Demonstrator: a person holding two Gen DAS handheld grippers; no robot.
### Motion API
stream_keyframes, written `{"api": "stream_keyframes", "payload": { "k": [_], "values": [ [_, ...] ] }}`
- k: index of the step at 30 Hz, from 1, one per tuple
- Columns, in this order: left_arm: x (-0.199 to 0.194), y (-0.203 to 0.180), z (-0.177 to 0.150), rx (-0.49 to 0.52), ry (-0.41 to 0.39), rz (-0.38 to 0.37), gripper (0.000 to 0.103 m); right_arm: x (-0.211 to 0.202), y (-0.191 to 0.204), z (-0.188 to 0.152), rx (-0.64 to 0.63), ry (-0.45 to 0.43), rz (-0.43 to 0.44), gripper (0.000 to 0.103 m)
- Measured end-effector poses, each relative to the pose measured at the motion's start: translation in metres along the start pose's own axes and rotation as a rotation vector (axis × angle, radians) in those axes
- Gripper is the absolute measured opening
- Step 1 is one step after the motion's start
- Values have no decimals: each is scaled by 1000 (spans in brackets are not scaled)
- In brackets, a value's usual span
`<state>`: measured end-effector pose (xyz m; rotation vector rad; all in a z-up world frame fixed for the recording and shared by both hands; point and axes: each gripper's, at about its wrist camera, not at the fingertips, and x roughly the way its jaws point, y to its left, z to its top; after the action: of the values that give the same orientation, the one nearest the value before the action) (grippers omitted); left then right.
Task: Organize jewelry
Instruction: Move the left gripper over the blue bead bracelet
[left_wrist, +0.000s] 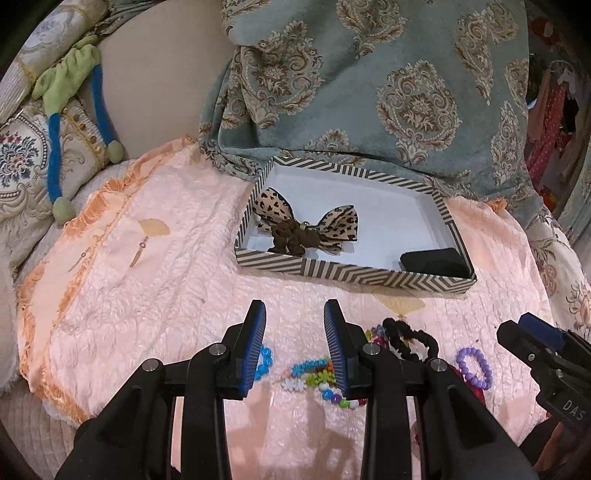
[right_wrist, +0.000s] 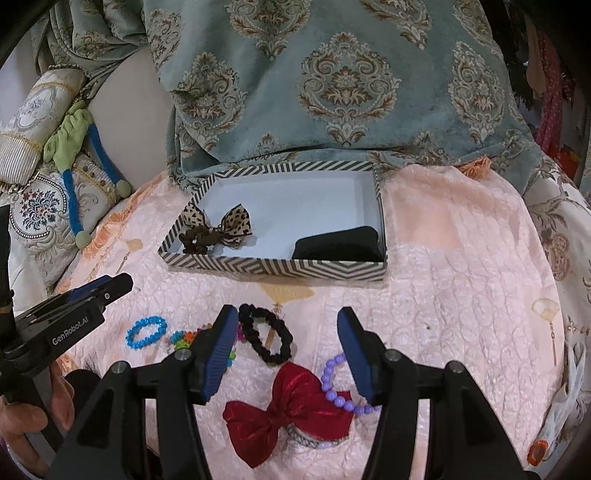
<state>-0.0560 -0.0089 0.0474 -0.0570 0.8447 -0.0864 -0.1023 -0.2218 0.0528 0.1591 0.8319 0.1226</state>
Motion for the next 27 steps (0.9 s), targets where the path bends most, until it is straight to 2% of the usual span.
{"api": "stream_keyframes", "payload": {
  "k": [13, 24, 27],
  "values": [
    [-8, -4, -14, 22, 9, 1, 16, -12, -10, -13, 8, 8, -6, 60],
    [4, 23, -23, -60, 105, -77, 16, 0, -24, -22, 34, 54, -7, 61],
    [12, 30, -26, -87, 150, -126, 16, 9, -24, -23, 35, 69, 2, 61]
  ]
}}
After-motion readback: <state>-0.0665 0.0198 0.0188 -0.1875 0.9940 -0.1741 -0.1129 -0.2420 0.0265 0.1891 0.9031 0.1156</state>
